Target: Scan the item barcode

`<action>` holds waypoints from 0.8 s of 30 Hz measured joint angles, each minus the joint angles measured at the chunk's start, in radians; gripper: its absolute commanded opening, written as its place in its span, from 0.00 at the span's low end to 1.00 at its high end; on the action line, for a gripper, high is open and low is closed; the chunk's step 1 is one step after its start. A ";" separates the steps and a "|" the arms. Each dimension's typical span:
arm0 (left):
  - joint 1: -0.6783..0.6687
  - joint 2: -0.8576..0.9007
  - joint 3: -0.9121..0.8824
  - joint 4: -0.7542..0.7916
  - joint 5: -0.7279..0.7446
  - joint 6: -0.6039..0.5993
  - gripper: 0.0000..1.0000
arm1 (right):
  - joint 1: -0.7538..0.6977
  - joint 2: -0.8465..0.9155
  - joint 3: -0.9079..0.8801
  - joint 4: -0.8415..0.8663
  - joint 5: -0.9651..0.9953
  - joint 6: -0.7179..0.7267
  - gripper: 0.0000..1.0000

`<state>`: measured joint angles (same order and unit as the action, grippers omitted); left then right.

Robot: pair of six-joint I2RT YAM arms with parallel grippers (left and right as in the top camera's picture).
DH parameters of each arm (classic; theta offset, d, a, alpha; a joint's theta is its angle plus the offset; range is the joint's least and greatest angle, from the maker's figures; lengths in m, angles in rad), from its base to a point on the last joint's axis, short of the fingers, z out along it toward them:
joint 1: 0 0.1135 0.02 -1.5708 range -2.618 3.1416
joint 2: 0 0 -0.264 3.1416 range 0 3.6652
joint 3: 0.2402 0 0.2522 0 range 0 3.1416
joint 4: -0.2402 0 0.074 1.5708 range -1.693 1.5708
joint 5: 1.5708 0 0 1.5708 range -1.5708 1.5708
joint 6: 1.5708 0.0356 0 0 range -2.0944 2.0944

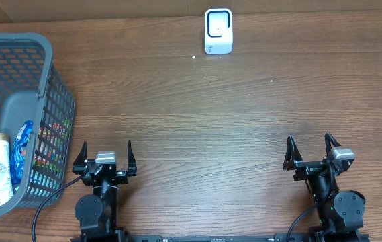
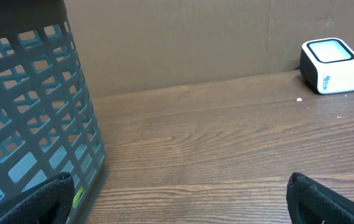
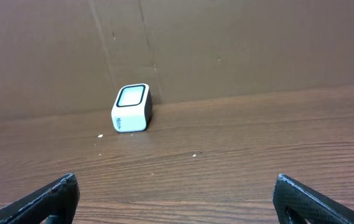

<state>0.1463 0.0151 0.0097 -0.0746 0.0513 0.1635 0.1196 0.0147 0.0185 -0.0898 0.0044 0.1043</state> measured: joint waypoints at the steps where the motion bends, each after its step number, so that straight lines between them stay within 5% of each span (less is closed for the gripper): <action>1: 0.000 0.000 0.000 0.000 0.000 0.000 1.00 | 0.000 0.000 0.000 0.000 0.000 0.000 1.00; 24: 0.000 0.000 -0.001 0.039 0.059 -0.031 1.00 | 0.000 0.000 0.000 0.009 -0.001 0.000 1.00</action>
<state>0.1463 0.0151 0.0090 -0.0357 0.1104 0.1322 0.1196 0.0147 0.0185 -0.0811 0.0032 0.1047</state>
